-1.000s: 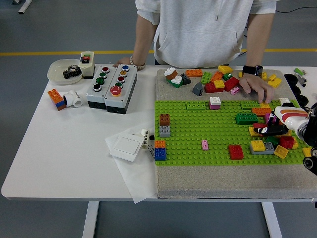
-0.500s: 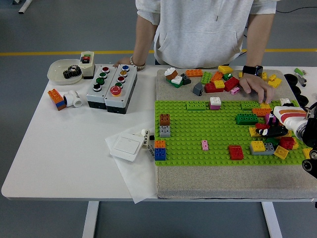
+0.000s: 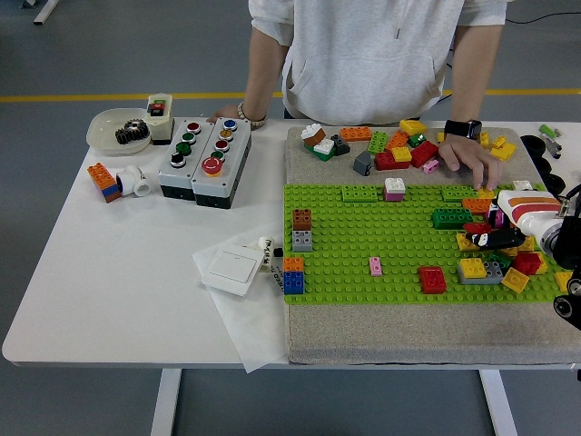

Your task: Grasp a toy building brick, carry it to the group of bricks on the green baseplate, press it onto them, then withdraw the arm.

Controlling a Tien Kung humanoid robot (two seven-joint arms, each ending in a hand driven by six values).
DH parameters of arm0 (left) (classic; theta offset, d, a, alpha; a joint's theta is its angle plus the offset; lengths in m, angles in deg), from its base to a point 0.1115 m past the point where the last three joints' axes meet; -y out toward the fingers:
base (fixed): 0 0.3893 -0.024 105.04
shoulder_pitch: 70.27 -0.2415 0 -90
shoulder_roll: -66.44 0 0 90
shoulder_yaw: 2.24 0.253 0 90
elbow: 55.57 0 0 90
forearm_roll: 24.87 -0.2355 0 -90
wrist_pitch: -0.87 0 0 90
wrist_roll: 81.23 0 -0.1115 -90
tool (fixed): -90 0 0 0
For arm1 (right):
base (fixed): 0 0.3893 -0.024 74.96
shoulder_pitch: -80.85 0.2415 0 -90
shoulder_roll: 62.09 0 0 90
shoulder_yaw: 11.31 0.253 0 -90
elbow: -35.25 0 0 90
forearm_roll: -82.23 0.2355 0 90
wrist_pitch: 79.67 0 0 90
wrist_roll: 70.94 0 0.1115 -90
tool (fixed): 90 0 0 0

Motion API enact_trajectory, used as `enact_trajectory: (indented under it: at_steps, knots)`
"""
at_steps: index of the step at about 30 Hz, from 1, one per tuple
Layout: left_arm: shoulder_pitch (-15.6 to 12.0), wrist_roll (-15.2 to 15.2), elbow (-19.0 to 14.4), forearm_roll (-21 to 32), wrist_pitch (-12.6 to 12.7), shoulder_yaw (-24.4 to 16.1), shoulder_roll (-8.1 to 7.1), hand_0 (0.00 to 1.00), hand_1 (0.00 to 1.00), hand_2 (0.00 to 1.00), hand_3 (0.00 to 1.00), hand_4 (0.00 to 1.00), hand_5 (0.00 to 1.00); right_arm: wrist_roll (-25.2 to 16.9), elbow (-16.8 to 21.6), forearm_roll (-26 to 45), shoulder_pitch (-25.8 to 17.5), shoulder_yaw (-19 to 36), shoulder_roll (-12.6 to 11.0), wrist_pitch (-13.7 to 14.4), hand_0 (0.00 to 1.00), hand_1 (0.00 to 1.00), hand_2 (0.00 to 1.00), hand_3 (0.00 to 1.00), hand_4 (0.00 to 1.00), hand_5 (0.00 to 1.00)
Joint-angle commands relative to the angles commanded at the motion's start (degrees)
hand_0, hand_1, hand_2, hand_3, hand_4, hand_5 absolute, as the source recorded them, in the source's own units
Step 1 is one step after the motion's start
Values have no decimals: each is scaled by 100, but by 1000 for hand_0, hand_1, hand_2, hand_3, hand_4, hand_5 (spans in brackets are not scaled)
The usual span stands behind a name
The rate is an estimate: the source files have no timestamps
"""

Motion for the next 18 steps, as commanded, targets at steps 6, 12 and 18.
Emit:
enact_trajectory:
  at_steps: [6, 12, 18]
  knots:
    - [-4, -2, 4, 11, -1, 2, 1, 757, 753, 738, 587, 613, 641, 80, 344, -142, -123, 153, -78, 131, 32, 187, 324, 399, 779, 428]
    - [-7, -4, 3, 22, -6, 8, 3, 756, 751, 737, 586, 613, 641, 113, 540, -155, -207, 211, -103, 233, 32, 186, 319, 397, 791, 419]
    - [-10, -9, 3, 37, -6, 15, 0, 760, 751, 735, 587, 613, 642, 156, 748, -414, -317, 311, -150, 258, 34, 184, 316, 396, 798, 413]
